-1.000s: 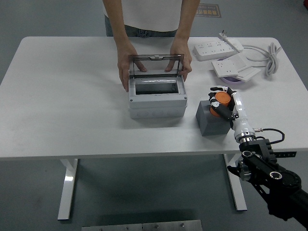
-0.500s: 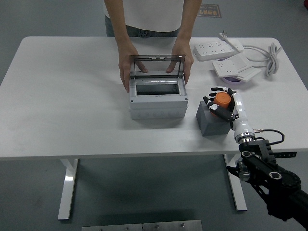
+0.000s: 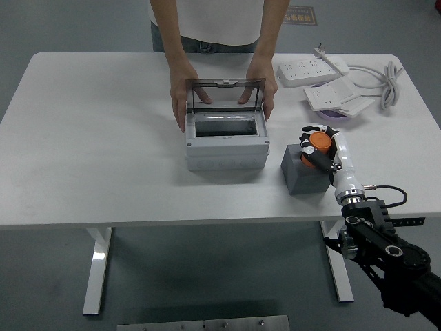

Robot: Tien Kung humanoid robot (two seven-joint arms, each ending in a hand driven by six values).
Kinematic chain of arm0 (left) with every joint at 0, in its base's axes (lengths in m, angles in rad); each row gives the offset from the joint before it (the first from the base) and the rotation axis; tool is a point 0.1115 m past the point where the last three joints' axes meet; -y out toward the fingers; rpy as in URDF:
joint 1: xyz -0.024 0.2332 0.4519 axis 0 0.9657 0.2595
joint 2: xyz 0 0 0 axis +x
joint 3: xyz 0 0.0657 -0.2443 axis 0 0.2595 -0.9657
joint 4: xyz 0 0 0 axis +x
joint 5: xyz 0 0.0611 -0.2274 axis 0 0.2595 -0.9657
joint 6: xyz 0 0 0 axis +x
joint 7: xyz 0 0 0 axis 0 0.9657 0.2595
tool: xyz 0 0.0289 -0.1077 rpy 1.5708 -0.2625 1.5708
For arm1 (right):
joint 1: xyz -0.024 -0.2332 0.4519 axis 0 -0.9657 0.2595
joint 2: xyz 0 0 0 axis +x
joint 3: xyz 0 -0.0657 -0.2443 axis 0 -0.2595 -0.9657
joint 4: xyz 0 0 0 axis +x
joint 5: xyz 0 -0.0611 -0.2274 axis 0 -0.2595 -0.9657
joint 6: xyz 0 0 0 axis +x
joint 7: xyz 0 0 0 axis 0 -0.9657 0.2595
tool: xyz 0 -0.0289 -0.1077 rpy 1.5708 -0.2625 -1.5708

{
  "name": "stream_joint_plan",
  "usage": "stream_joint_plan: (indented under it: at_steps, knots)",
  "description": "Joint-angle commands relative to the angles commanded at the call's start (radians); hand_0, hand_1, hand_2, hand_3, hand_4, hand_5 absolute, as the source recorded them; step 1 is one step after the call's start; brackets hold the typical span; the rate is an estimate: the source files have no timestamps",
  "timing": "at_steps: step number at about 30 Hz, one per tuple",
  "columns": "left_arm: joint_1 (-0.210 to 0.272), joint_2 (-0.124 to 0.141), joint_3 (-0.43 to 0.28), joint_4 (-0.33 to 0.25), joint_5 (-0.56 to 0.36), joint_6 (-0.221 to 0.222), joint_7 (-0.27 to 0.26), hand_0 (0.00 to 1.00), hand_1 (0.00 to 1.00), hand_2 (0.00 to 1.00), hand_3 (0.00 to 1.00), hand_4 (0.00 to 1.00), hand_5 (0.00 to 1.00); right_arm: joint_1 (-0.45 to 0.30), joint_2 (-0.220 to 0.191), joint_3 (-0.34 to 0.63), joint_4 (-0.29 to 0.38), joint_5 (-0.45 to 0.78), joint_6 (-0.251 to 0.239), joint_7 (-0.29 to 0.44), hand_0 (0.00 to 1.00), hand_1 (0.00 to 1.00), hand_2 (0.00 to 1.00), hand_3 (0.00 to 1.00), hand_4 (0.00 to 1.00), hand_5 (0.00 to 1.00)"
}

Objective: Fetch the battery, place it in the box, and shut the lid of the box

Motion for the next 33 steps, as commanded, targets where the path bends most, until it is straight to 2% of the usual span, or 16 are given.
stream_joint_plan:
  at_steps: [11,12,17,18,23,24,29,30,33]
  knots:
    - [-0.001,0.000,-0.005,-0.003,0.002,0.000,0.005,0.519,0.725,0.583,0.524,0.304,0.002,0.004,-0.002,0.000,0.005,0.001,-0.011,0.000,0.434,0.345,0.387,0.401,0.408,0.011]
    - [-0.001,0.000,-0.005,-0.003,0.002,0.001,0.006,0.518,0.724,0.583,0.529,0.300,0.002,0.004,-0.002,0.001,0.006,0.002,-0.012,0.000,0.407,0.342,0.377,0.398,0.352,0.002]
    - [-0.001,0.000,-0.005,-0.004,0.000,0.002,0.006,0.518,0.724,0.583,0.529,0.300,0.002,0.007,-0.004,0.006,0.018,0.001,-0.019,0.001,0.407,0.342,0.377,0.398,0.352,0.002]
    - [-0.002,0.000,-0.005,-0.004,0.000,0.002,0.006,0.518,0.725,0.585,0.530,0.301,0.002,0.008,-0.004,0.007,0.019,0.001,-0.019,0.000,0.355,0.327,0.368,0.385,0.278,0.002]
    - [-0.001,0.000,-0.006,-0.004,0.000,0.003,0.006,0.518,0.725,0.585,0.530,0.301,0.002,0.012,-0.007,0.007,0.024,-0.001,-0.022,-0.002,0.355,0.327,0.368,0.385,0.278,0.002]
    - [-0.001,-0.001,-0.006,-0.004,0.000,0.003,0.006,0.518,0.725,0.586,0.532,0.303,0.002,0.013,-0.007,0.008,0.024,-0.001,-0.022,-0.002,0.330,0.312,0.348,0.361,0.078,0.002]
    - [-0.002,0.000,-0.007,-0.004,0.002,0.002,0.006,0.518,0.725,0.586,0.532,0.303,0.002,0.018,-0.008,0.008,0.023,-0.003,-0.028,-0.003,0.330,0.312,0.348,0.361,0.078,0.002]
    - [-0.002,0.000,-0.008,-0.004,0.003,0.002,0.007,0.519,0.725,0.591,0.534,0.308,0.002,0.019,-0.009,0.007,0.023,-0.003,-0.029,-0.004,0.244,0.286,0.338,0.343,0.019,0.002]
    - [-0.001,0.001,-0.009,-0.005,0.005,0.003,0.007,0.519,0.725,0.591,0.534,0.308,0.002,0.021,-0.009,0.006,0.024,-0.004,-0.032,-0.005,0.244,0.286,0.338,0.343,0.019,0.002]
